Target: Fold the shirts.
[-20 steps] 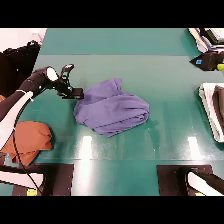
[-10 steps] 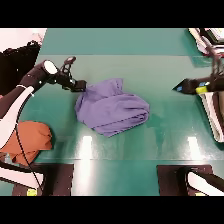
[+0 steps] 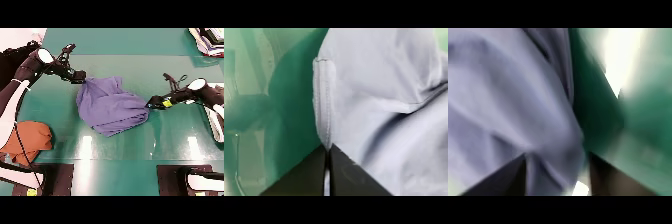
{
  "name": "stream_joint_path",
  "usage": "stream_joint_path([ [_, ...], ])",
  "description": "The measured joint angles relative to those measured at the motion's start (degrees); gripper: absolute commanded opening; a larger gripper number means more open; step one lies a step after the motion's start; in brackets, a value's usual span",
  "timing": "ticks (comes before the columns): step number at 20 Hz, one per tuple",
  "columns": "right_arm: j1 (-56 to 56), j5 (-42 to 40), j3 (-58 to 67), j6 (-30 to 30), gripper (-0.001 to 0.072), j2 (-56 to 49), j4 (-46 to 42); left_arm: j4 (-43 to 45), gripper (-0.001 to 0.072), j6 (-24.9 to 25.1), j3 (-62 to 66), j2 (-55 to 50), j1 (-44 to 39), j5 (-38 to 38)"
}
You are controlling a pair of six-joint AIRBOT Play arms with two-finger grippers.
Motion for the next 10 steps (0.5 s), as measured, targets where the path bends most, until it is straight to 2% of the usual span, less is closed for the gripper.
stream_joint_path([
  [1,0.8,-0.2,1.2,-0.1,0.0016,-1.5,0.1,0.0,0.0022,0.0,0.1,0.0,0.0,-0.3],
  [5,1.6,-0.9,5.8,-0.6,0.0015,-3.4,0.0,1.2,0.0022,0.1,0.3,2.3,0.0,-0.5],
  [10,-0.4,-0.3,15.7,-0.9,0.0015,6.0,-3.9,3.4,0.0022,0.1,3.8,13.8,0.0,1.0],
])
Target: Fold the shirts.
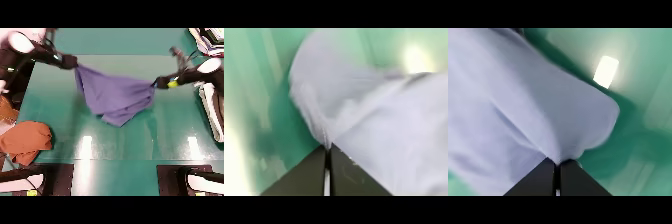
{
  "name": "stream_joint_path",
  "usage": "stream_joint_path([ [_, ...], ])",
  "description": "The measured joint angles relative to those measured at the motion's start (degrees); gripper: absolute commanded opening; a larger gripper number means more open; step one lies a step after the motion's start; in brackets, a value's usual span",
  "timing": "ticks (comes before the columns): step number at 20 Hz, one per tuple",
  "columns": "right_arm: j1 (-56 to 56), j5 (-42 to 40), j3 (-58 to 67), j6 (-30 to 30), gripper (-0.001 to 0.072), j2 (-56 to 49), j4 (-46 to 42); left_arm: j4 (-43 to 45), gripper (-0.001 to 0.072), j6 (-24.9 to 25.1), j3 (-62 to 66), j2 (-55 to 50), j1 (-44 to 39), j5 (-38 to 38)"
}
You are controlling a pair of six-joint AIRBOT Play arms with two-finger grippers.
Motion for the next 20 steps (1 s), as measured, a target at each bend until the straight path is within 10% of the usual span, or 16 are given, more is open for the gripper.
stream_joint_path([
  [10,-3.6,4.0,21.1,0.0,0.0015,24.4,-4.8,-1.1,0.0021,-0.3,18.3,26.3,0.0,0.5],
  [20,-4.0,12.3,25.7,6.3,0.0015,21.9,-8.9,3.0,0.0022,-1.1,22.6,21.7,0.0,-2.6],
])
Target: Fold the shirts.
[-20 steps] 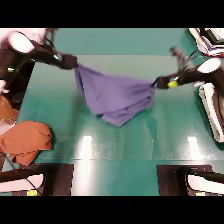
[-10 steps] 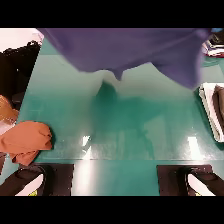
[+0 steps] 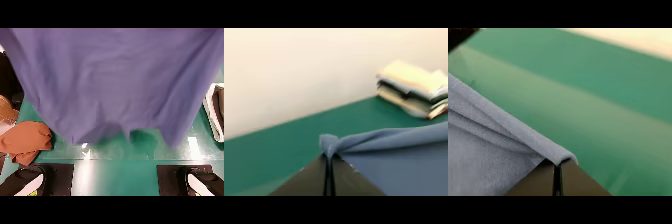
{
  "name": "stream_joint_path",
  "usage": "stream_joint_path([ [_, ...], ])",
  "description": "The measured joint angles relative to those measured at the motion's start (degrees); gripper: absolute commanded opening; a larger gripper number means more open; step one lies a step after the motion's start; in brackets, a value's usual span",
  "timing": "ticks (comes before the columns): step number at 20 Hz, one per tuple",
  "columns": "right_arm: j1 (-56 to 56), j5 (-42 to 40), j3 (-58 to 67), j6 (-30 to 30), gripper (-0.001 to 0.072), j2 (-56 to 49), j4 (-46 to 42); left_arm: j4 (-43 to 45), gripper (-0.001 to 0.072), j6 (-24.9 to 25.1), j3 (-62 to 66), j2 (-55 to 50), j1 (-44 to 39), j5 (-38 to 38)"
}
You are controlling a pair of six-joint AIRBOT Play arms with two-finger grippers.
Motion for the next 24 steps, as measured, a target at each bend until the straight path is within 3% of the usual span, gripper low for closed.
stream_joint_path([
  [6,2.8,-0.9,-11.8,2.2,0.0015,-15.7,-1.1,5.0,0.0023,-0.4,-7.9,-19.8,0.0,-7.6],
  [12,7.5,-12.8,-17.7,1.2,0.0015,-31.6,-0.5,5.9,0.0025,-0.4,-12.3,-38.9,0.1,-4.0],
  [13,7.8,-14.1,-17.0,1.1,0.0017,-33.9,-0.3,5.9,0.0151,-0.5,-12.5,-40.5,0.1,-2.0],
  [14,8.0,-15.0,-16.1,1.0,0.0079,-35.7,-0.2,5.9,0.0447,-0.5,-12.5,-41.6,0.1,-0.1],
  [15,8.1,-15.4,-14.8,1.0,0.0292,-37.6,-0.1,5.9,0.062,-0.7,-12.7,-42.6,0.1,1.1],
  [16,8.2,-15.6,-13.5,0.9,0.0386,-38.9,-0.1,5.9,0.0615,-1.1,-12.7,-43.3,0.1,2.1],
  [19,7.8,-14.2,-8.6,0.8,0.0386,-41.4,0.0,5.9,0.0614,-2.1,-11.2,-44.4,0.2,0.8],
  [24,3.9,-8.2,-8.1,0.1,0.0385,-36.4,0.1,6.1,0.0615,-2.7,-10.5,-41.6,1.4,-11.9],
])
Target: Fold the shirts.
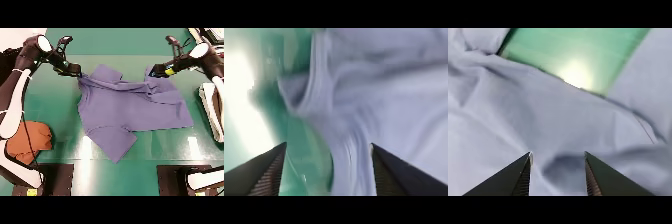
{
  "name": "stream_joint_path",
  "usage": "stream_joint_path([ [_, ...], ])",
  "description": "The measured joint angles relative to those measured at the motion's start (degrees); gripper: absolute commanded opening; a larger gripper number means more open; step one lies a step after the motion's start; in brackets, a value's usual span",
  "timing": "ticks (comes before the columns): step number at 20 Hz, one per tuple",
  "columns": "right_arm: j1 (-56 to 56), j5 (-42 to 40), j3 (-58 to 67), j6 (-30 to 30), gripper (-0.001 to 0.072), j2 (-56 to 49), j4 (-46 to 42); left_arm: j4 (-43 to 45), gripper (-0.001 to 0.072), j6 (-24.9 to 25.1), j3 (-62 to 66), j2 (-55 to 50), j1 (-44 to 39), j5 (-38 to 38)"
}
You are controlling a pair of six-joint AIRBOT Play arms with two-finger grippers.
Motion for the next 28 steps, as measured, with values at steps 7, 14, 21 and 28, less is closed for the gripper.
stream_joint_path([
  [7,-8.1,3.7,-17.5,-0.7,0.0385,18.1,-0.1,-2.7,0.0615,-3.7,-26.3,17.2,0.4,-1.4],
  [14,-14.2,1.8,-30.4,-0.9,0.0385,31.1,0.0,-17.6,0.0615,-6.2,-60.6,36.3,0.3,8.2],
  [21,-15.7,1.0,-32.6,-0.9,0.0385,35.6,0.0,-28.5,0.0614,-4.5,-74.6,40.3,-6.4,20.4],
  [28,-16.3,3.1,-31.6,-0.9,0.0385,36.3,-0.8,-29.2,0.0023,-7.9,-75.9,40.6,-13.0,31.0],
])
